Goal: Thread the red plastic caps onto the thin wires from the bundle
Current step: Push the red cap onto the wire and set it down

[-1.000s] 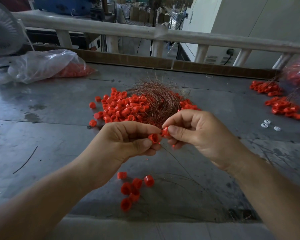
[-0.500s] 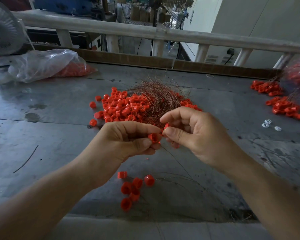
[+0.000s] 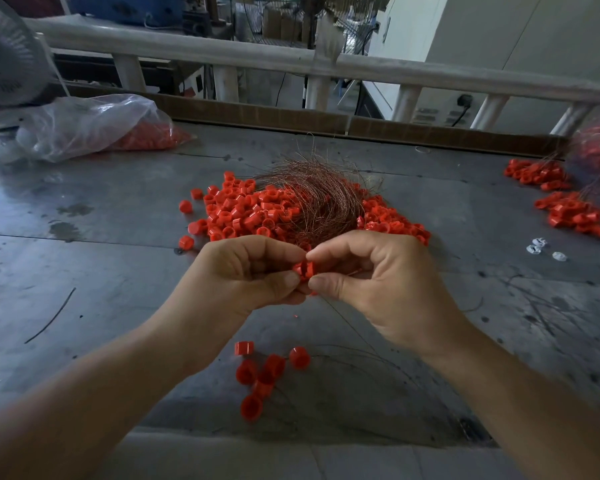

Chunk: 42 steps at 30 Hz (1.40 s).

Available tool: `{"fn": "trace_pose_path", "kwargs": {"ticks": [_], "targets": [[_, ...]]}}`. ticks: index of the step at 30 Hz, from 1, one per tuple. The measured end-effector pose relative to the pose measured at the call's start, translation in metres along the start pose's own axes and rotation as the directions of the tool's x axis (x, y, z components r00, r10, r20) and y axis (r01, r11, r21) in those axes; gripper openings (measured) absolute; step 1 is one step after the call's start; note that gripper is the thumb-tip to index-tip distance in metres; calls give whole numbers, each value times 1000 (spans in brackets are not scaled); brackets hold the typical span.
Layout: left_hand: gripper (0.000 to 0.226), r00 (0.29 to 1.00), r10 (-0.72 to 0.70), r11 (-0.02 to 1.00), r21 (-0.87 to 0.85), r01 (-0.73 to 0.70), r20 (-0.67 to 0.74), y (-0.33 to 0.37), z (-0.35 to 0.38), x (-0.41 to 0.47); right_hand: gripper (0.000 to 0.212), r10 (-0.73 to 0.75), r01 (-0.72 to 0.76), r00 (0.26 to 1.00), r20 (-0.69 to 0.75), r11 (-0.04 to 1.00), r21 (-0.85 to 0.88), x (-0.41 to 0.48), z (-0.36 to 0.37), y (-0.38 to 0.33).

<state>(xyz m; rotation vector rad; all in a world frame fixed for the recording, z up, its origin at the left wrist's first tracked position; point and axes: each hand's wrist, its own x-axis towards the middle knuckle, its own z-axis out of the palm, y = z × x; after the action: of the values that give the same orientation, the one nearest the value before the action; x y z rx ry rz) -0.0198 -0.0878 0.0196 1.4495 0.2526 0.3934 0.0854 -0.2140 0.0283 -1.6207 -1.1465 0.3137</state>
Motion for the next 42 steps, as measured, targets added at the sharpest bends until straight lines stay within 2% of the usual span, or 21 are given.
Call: {"fn": "trace_pose_path", "kwargs": {"ticks": [12, 21, 29, 37, 42], "targets": [[21, 1000, 11, 993, 121, -10, -1, -2, 2, 0, 24, -49, 45, 999, -19, 985, -164, -1, 2, 2], [25, 997, -32, 996, 85, 26, 70, -1, 0, -1, 21, -56, 55, 998, -5, 986, -159, -2, 1, 1], [23, 995, -34, 999, -23, 36, 92, 2, 2, -4, 17, -121, 112, 991, -55, 982, -149, -5, 2, 1], [26, 993, -43, 999, -10, 44, 107, 1, 1, 0, 25, -190, 189, 982, 6, 975, -117, -1, -3, 1], [25, 988, -20, 999, -31, 25, 153, 0, -3, -4, 13, -202, 201, 979, 2, 978, -48, -1, -3, 3]]}}
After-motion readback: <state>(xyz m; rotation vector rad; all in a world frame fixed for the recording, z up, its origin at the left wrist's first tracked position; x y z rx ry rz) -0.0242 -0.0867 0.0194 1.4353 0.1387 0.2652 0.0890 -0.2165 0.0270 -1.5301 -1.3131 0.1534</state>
